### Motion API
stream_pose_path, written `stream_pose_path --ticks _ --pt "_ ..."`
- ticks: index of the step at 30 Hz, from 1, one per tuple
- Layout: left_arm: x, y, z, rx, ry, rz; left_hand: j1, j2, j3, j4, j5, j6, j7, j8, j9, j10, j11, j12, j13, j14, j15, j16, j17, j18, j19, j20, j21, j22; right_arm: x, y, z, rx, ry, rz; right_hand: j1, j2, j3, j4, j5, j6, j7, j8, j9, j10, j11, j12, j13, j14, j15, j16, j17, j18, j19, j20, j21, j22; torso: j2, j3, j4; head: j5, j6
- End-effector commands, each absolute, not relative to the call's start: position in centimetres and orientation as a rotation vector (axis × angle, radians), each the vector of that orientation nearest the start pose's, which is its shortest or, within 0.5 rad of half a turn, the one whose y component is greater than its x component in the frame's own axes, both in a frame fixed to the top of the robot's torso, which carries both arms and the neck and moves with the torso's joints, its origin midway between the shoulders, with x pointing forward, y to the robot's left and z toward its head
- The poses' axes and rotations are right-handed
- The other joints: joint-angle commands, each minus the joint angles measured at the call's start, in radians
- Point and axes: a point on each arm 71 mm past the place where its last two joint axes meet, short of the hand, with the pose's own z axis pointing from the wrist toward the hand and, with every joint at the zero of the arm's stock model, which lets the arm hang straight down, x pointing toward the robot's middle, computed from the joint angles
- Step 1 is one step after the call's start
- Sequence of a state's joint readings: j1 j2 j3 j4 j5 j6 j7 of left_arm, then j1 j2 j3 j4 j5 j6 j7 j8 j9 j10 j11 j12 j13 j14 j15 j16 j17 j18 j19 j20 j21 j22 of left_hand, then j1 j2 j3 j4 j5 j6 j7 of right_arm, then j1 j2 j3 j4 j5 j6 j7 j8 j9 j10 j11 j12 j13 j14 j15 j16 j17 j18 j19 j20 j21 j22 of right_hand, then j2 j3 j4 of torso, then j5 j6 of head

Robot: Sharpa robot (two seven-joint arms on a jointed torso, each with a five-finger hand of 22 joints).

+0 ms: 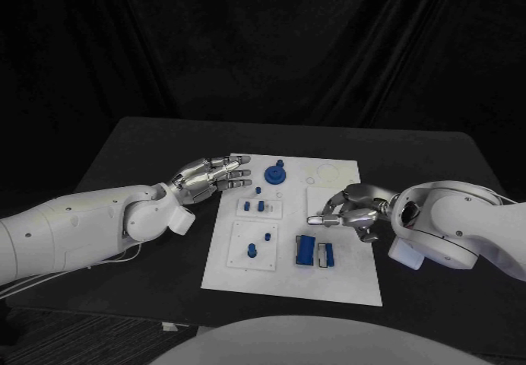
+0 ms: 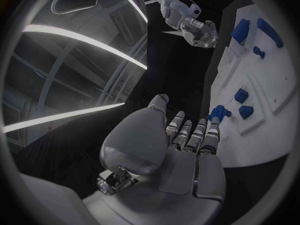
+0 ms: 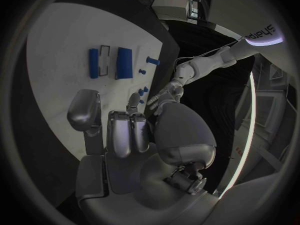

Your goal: Assemble the parts on the task board

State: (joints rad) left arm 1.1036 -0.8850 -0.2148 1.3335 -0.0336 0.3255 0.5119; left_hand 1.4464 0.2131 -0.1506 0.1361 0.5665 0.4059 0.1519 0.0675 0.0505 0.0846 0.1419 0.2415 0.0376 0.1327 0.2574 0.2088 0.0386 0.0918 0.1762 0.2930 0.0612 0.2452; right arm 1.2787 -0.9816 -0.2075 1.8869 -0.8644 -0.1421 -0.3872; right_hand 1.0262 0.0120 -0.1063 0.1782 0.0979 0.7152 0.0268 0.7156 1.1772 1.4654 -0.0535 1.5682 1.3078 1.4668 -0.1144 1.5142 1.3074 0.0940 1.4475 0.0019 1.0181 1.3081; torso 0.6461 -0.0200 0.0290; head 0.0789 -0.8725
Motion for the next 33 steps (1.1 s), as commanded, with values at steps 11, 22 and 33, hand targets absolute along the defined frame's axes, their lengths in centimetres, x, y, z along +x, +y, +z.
stream_pose_path --ticks 11,22,33 --pt "44.8 26.3 -27.6 -1.092 1.665 -1.93 0.001 -0.002 0.011 -0.012 0.012 0.006 -0.007 0.006 0.0 0.014 0.006 0.02 0.004 0.014 0.0 0.013 0.002 -0.008 0.017 0.0 0.004 0.004 36.6 -16.6 -21.3 -0.304 1.732 0.752 0.225 -0.007 -0.001 -0.092 0.221 -0.258 0.07 -0.267 -0.296 0.105 0.049 0.003 0.263 0.058 0.042 -0.021 0.009 0.011 -0.009 0.03 -0.042 0.118 0.0 0.0002 -0.0008 0.003 0.0" --pt "44.7 26.5 -27.5 -1.092 1.655 -1.935 0.0 -0.003 0.013 -0.015 0.016 0.005 -0.008 0.006 0.0 0.018 0.008 0.025 0.004 0.015 0.0 0.014 0.002 -0.008 0.017 0.0 0.004 0.004 33.4 -16.3 -24.8 -0.448 1.64 0.623 0.216 -0.128 0.019 0.095 0.111 -0.415 0.091 -0.152 -0.35 0.105 0.066 0.003 0.263 0.056 0.058 -0.029 -0.007 0.013 -0.006 0.042 -0.065 0.115 0.0 -0.0001 0.0002 0.003 0.0" --pt "44.7 26.6 -27.7 -1.095 1.663 -1.932 0.0 -0.003 0.014 -0.016 0.017 0.005 -0.007 0.007 0.0 0.018 0.009 0.026 0.004 0.015 0.0 0.014 0.002 -0.008 0.016 0.0 0.004 0.001 32.8 -16.2 -25.9 -0.45 1.666 0.576 0.132 -0.212 -0.015 0.12 -0.033 -0.444 0.088 -0.001 -0.329 0.105 0.075 0.003 0.263 0.052 0.063 -0.037 -0.027 0.017 -0.011 0.049 -0.102 0.109 0.0 0.0001 -0.0001 -0.001 0.0"
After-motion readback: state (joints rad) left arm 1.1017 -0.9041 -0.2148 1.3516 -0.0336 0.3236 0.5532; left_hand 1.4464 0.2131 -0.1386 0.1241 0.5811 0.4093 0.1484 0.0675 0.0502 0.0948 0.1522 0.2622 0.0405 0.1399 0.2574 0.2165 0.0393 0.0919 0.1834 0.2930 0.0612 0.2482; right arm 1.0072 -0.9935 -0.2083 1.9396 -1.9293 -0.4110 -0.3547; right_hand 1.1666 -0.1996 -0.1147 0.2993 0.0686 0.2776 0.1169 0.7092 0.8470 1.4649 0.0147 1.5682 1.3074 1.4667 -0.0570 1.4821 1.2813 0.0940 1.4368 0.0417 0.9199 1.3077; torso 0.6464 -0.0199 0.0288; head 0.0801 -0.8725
